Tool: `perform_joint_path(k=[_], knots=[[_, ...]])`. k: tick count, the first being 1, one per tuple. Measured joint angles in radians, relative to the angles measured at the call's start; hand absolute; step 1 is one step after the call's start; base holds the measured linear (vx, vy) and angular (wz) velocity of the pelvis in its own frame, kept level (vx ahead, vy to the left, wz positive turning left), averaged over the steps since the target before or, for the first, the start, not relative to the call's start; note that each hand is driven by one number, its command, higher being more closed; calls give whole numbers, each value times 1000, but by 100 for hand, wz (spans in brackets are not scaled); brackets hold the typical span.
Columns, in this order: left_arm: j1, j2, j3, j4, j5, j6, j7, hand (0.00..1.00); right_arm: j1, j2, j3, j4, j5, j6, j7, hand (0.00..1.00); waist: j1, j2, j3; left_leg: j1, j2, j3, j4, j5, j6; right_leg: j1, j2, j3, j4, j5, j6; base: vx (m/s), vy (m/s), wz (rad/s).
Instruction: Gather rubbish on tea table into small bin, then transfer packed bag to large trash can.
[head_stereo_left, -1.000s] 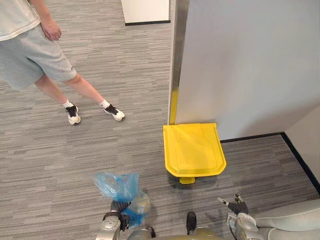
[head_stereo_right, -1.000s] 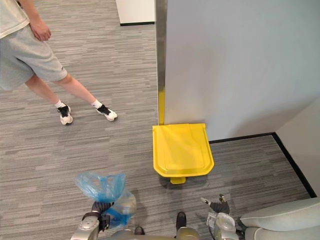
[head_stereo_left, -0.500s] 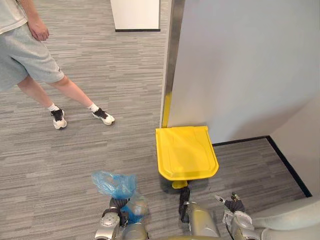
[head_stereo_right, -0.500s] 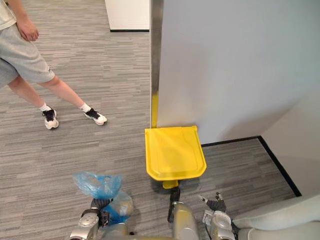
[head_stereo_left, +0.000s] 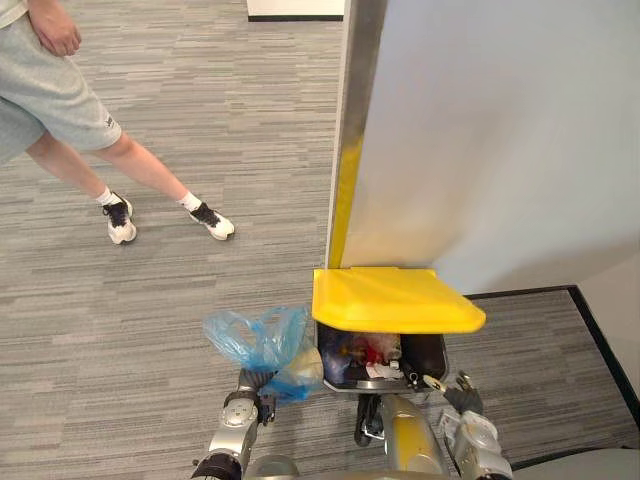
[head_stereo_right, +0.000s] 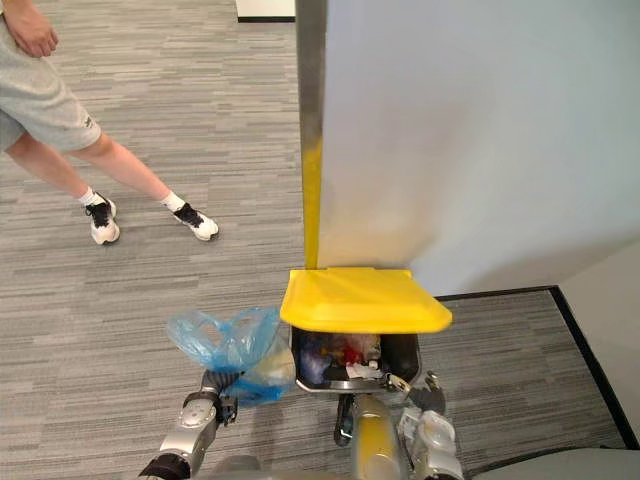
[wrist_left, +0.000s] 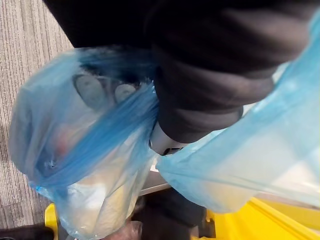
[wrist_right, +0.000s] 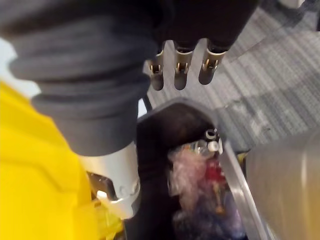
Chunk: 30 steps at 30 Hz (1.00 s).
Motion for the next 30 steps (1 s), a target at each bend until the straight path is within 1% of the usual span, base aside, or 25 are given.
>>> perform_joint_path(k=[3, 5, 7, 8, 10, 11, 12, 14, 16, 17, 18, 19, 20, 21, 22, 24, 25, 26, 27, 28, 30], knots=[[-4, 1, -5, -18, 0, -1, 0, 100, -43, -1, 62, 0, -5, 0, 1, 0, 1, 0, -2, -49, -2, -34, 6, 8, -1, -18, -20, -28, -8, 4, -6, 28, -2, 38], [-2, 6, -22, -41, 0, -1, 0, 100, -74, -4, 99, -12, -19, 0, 0, 0, 5, 1, -1, -111, 4, -60, 45, 21, -7, -24, -33, -54, -26, 14, -21, -12, -15, 48], [-2, 16, -32, -58, 0, -2, 1, 100, -87, -6, 127, -41, -33, -1, -1, 0, 11, 2, -1, -151, 9, -82, 77, 21, -7, -30, -38, -76, -33, 18, -27, -35, -18, 42], [-5, 22, -45, -86, -1, -3, 1, 100, -108, -18, 144, -70, -41, -2, -1, 0, 26, 2, -1, -200, 9, -93, 105, 22, -8, -50, -49, -95, -33, 23, -36, -66, -34, 42], [-7, 25, -49, -122, -2, -4, 2, 100, -141, -39, 167, -82, -49, -2, -3, 0, 40, 3, 0, -244, 8, -104, 123, 23, -10, -78, -49, -101, -36, 34, -47, -68, -43, 29], [-9, 31, -54, -138, -2, -5, 3, 100, -163, -59, 192, -104, -61, 0, -4, 0, 56, 7, 2, -269, 10, -113, 127, 23, -10, -91, -50, -108, -40, 43, -50, -86, -56, 27], [-5, 43, -63, -158, -3, -5, 4, 100, -198, -81, 224, -125, -72, 0, -5, 0, 58, 12, 5, -294, 16, -126, 136, 25, -9, -98, -48, -120, -48, 54, -50, -89, -59, 29], [-9, 69, -84, -176, -5, -7, 5, 100, -251, -121, 254, -165, -96, -3, -11, 0, 60, 23, 15, -322, 27, -136, 143, 25, -9, -105, -44, -125, -53, 65, -33, -142, -83, 32], [-7, 90, -94, -197, -7, -17, 5, 100, -316, -161, 257, -176, -121, -4, -23, 0, 69, 26, 23, -348, 36, -137, 135, 23, -7, -131, -40, -125, -54, 81, -7, -157, -98, 17], [-28, 103, -101, -197, -10, -23, 5, 100, -356, -200, 260, -176, -138, -5, -23, 0, 74, 31, 52, -358, 40, -147, 130, 20, -3, -134, -33, -125, -63, 85, 22, -174, -128, 30], [-53, 118, -108, -199, -19, -24, 6, 100, -387, -242, 270, -173, -158, -5, -25, 0, 73, 33, 80, -371, 42, -177, 118, 23, -6, -134, -9, -106, -89, 83, 47, -182, -151, 39], [-61, 125, -110, -202, -21, -24, 6, 100, -398, -261, 278, -171, -161, -4, -25, 0, 70, 33, 89, -377, 42, -193, 106, 23, -6, -134, 7, -89, -107, 82, 46, -154, -181, 44], [-66, 138, -111, -210, -21, -25, 6, 100, -425, -284, 293, -156, -180, -2, -25, 0, 66, 23, 99, -381, 41, -211, 78, 24, -6, -136, 33, -61, -142, 87, 39, -89, -151, 27], [-66, 143, -115, -213, -22, -26, 6, 100, -444, -291, 296, -142, -193, -2, -25, 0, 63, 21, 100, -387, 41, -218, 75, 24, -5, -138, 39, -59, -154, 91, 34, -85, -151, 6], [-64, 145, -121, -221, -22, -26, 6, 100, -474, -308, 299, -133, -206, 0, -24, 0, 63, 20, 100, -395, 41, -222, 78, 24, -5, -142, 45, -65, -167, 106, 21, -80, -99, -24], [-67, 147, -125, -245, -24, -28, 6, 100, -520, -338, 313, -133, -230, 0, -25, 0, 56, 19, 111, -396, 42, -222, 78, 32, 7, -146, 55, -67, -178, 114, 27, -63, -51, -28], [-71, 148, -129, -261, -25, -34, 6, 100, -547, -371, 334, -133, -238, 0, -25, 0, 53, 16, 117, -398, 43, -222, 78, 39, 6, -146, 60, -66, -191, 129, 19, -31, -21, -16], [-76, 148, -138, -276, -31, -43, 6, 100, -563, -400, 335, -133, -246, 0, -25, 0, 53, 16, 123, -398, 44, -224, 78, 53, 0, -146, 65, -67, -193, 134, 20, -30, -24, -14], [-78, 148, -139, -282, -33, -47, 6, 100, -570, -412, 335, -134, -248, 0, -25, 0, 52, 15, 126, -398, 45, -225, 80, 57, 0, -146, 66, -67, -193, 137, 16, 0, -13, -8], [-85, 148, -141, -286, -42, -48, 6, 100, -577, -430, 334, -134, -257, 0, -25, 0, 49, 11, 129, -398, 44, -225, 80, 60, -5, -145, 66, -67, -195, 149, 5, 0, 0, 0], [-92, 157, -162, -290, -43, -48, 6, 100, -587, -441, 335, -134, -266, 0, -25, 0, 49, 9, 131, -398, 46, -225, 85, 67, -16, -144, 69, -68, -195, 154, 8, 22, 3, -1]])
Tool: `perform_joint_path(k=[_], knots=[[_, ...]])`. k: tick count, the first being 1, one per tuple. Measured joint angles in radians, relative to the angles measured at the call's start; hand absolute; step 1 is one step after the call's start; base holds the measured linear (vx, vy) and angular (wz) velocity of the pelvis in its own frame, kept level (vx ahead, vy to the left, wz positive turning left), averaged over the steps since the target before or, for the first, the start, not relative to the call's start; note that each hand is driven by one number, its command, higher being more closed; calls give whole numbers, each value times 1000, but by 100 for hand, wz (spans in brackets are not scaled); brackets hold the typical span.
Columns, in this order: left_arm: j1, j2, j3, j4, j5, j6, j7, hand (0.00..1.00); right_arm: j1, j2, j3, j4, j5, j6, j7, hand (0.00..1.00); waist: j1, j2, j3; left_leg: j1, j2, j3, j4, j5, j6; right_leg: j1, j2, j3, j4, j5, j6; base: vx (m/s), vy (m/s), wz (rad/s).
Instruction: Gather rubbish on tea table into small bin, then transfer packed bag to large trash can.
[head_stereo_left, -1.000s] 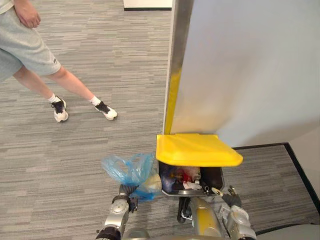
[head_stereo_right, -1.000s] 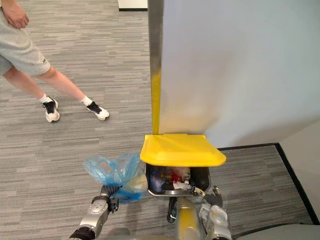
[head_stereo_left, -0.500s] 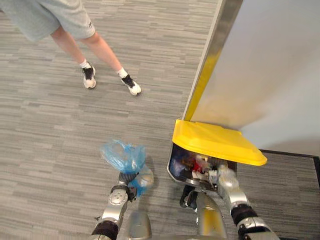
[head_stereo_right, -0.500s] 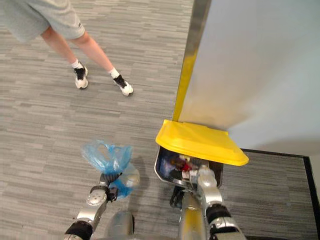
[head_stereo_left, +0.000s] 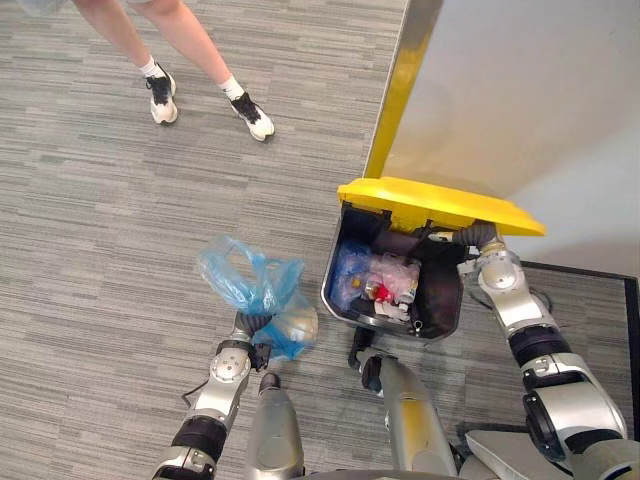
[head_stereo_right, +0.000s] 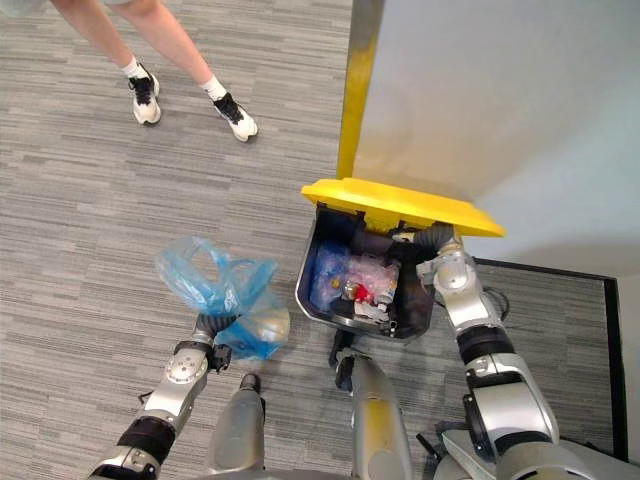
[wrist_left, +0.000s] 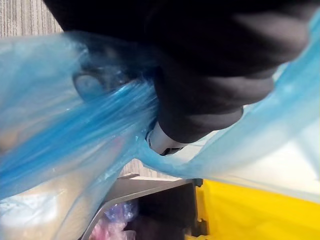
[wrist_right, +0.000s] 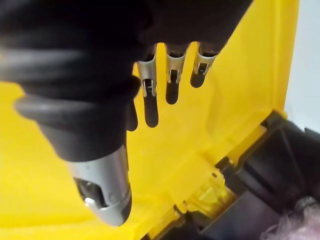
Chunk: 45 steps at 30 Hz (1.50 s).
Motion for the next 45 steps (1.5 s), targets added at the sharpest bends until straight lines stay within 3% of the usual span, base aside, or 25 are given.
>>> perform_joint_path(k=[4, 8, 11, 24, 34, 36, 45], knots=[[-2, 2, -18, -41, -1, -5, -1, 100, -39, -3, 28, 0, -9, 0, 0, 0, -24, -3, 27, 3, -1, 1, 29, 1, -2, 34, -4, -8, -11, 12, -18, 35, 38, 8], [-23, 22, -51, -80, -20, -10, -2, 100, -71, -8, 67, 0, -10, 0, 0, 0, -21, -23, 40, 1, -19, 9, 40, -3, 4, 41, -15, -2, -16, 17, -24, -8, 55, 6], [-21, 38, -80, -122, -43, -14, -3, 100, -75, -8, 84, 0, -11, 0, 1, 0, -21, -24, 41, -1, -22, 11, 57, -9, 15, 53, -18, -2, -25, 27, -39, 10, 56, 3], [-134, 17, -307, -352, -96, -42, -24, 100, -244, -20, 136, 111, -38, 24, 1, 0, -37, -13, 61, -9, -38, 38, 131, -53, 38, 62, -24, 30, -30, 46, -13, -10, 44, -6], [-347, -56, -420, -354, -106, -42, -5, 100, -371, -24, 194, 183, -81, 46, 6, 0, -60, -6, 93, -8, -45, 68, 148, -58, 42, 48, -23, 63, -22, 64, -30, -7, 8, -8], [-440, -76, -433, -319, -95, -41, 13, 100, -425, -27, 196, 192, -112, 57, 9, 0, -67, -5, 131, -16, -45, 75, 170, -66, 44, 43, -22, 72, -22, 71, -23, -69, 7, -14], [-649, -182, -455, -74, -84, -18, 41, 100, -469, -36, 195, 131, -136, 72, 9, 0, -85, -5, 152, -125, -35, 101, 225, -80, 38, -66, -10, 98, -17, 91, -30, -26, -15, -12]])
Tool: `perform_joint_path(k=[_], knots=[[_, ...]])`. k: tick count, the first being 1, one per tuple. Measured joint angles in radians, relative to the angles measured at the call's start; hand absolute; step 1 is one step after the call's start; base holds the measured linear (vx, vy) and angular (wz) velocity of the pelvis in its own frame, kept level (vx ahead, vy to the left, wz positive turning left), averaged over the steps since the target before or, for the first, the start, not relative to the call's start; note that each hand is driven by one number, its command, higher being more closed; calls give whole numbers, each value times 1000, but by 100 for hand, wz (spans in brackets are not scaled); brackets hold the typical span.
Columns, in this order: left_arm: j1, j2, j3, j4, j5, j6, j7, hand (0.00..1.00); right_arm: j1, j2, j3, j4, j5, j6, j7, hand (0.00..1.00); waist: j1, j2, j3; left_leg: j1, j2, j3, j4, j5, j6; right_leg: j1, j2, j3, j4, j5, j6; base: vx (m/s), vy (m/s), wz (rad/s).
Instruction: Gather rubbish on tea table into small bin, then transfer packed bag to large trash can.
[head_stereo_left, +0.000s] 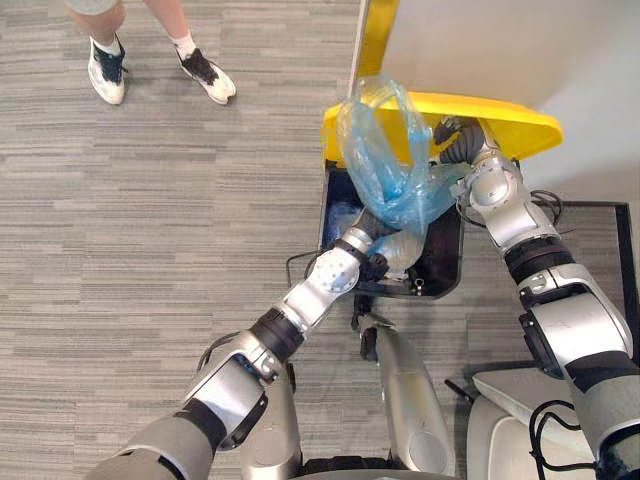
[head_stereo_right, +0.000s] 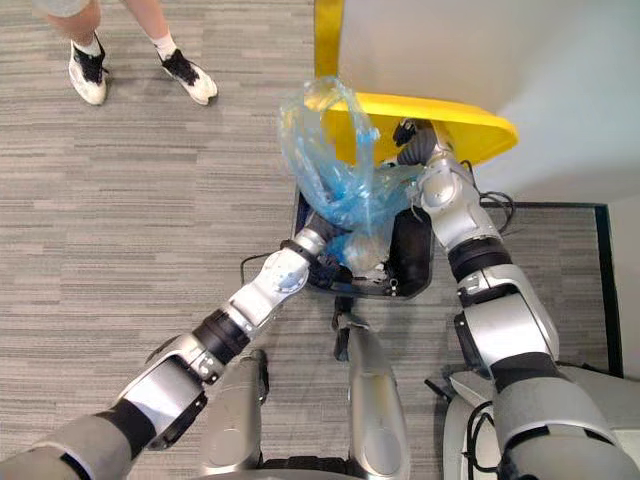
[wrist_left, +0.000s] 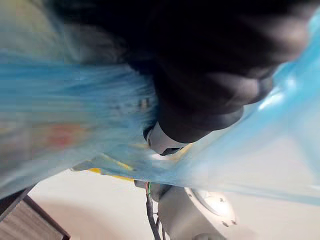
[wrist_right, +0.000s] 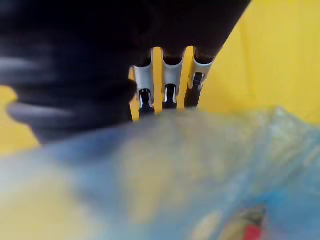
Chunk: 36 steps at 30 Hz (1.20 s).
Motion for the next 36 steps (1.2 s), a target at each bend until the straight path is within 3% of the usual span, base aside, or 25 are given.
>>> perform_joint_path(k=[4, 13, 14, 21, 36], knots=[[-71, -29, 12, 120, 14, 21, -1, 100, -4, 13, 1, -91, 12, 0, 0, 0, -2, -4, 15, -63, 27, 12, 46, -16, -10, -58, 18, 2, 17, 2, -3, 11, -32, -14], [-87, -21, 187, 331, 144, 71, -1, 100, -66, 46, 77, -189, 16, -3, -5, 0, -16, -6, 17, -195, 56, 22, 115, -35, -15, -174, 28, -1, 47, 8, -13, 0, -16, -4], [-87, -18, 189, 354, 165, 78, -2, 0, -74, 59, 92, -199, 17, -5, -6, 0, -14, -9, 18, -203, 61, 25, 121, -38, -16, -182, 33, 1, 47, 11, -17, 1, -17, -9], [-78, -20, 224, 388, 264, 109, -3, 0, -100, 99, 159, -268, 20, -30, -7, 0, -15, -19, 23, -216, 86, 59, 126, -49, -20, -209, 54, 14, 45, 14, -21, 19, -13, -14], [7, -25, 208, 389, 264, 110, -21, 0, -117, 95, 200, -303, 8, -40, -5, 0, -17, -21, 22, -178, 86, 109, 117, -54, -13, -198, 50, 39, 59, 14, -21, 16, 6, -4]])
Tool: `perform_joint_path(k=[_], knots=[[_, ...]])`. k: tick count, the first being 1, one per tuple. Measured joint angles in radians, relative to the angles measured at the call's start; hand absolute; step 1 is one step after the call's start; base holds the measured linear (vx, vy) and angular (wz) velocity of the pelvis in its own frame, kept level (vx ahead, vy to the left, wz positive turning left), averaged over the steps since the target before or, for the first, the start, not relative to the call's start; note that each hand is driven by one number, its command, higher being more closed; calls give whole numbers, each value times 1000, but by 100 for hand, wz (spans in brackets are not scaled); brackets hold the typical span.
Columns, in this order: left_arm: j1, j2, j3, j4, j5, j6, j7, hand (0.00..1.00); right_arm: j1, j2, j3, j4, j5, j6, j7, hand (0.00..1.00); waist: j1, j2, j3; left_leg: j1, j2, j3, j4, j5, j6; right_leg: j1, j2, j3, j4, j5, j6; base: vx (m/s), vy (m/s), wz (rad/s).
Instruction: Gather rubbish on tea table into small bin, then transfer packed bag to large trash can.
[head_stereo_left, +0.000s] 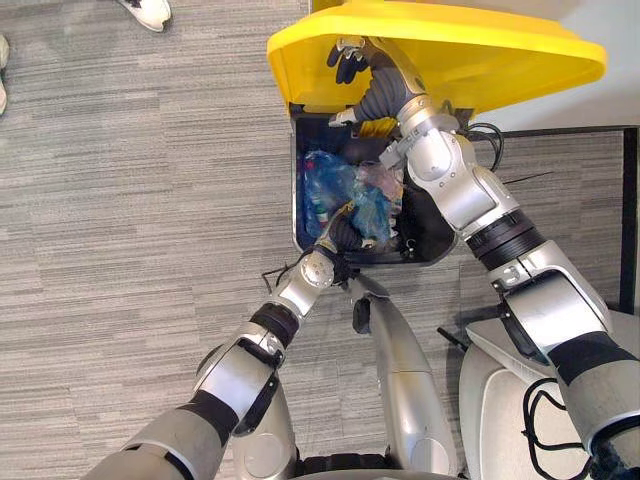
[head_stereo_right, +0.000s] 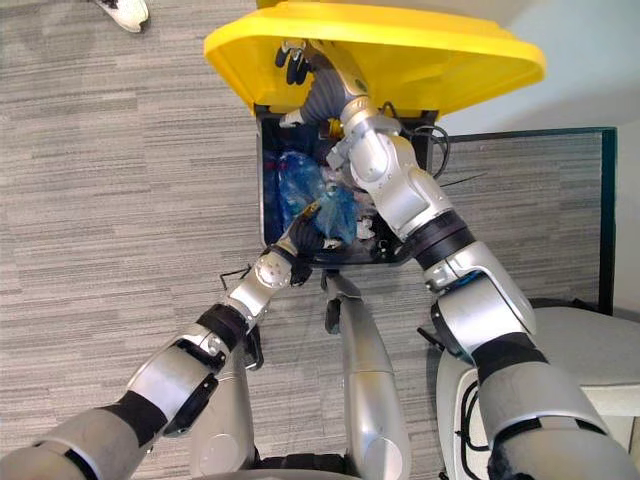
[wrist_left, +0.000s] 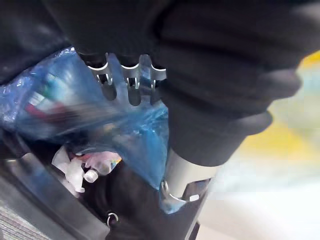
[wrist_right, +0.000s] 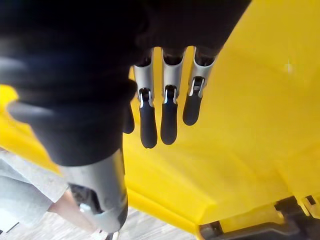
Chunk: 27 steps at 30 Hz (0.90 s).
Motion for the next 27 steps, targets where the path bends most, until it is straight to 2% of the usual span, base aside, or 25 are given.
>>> perform_joint_path(k=[9, 14, 17, 20, 23, 27], knots=[[40, 17, -5, 1, -4, -2, -1, 0, 62, -4, 26, 5, -39, -1, 2, 0, 1, -4, -4, 118, -23, 9, -74, 27, -4, 99, -21, 0, -16, -3, 0, -7, -8, 7], [90, 84, -34, -83, -61, -29, -4, 0, 202, -42, 13, 48, -60, -1, 11, 0, 2, -5, -8, 195, -44, -15, -135, 54, -6, 179, -36, -22, -39, -10, -1, 5, -6, 19], [211, 158, -26, -169, -102, -50, -10, 0, 353, -82, -58, 54, -69, 0, 33, 0, 4, -3, -41, 231, -55, -44, -167, 68, -10, 224, -43, -42, -58, -13, 2, 12, 7, 20], [342, 208, 1, -217, -137, -51, -35, 0, 496, -95, -140, 54, -77, 2, 43, 0, 4, 7, -72, 273, -58, -61, -187, 78, -4, 274, -51, -59, -62, -24, 10, 29, 7, 22], [520, 236, 81, -260, -202, -63, -60, 0, 693, -74, -224, 50, -78, 3, 46, 0, 18, 16, -124, 340, -62, -69, -224, 79, 1, 334, -60, -70, -59, -46, 17, 32, 16, 18], [671, 249, 176, -263, -241, -69, -93, 0, 846, -13, -293, 43, -78, 2, 58, 0, 28, 35, -180, 385, -74, -90, -267, 86, 6, 368, -71, -82, -53, -72, 32, 17, -3, 18]])
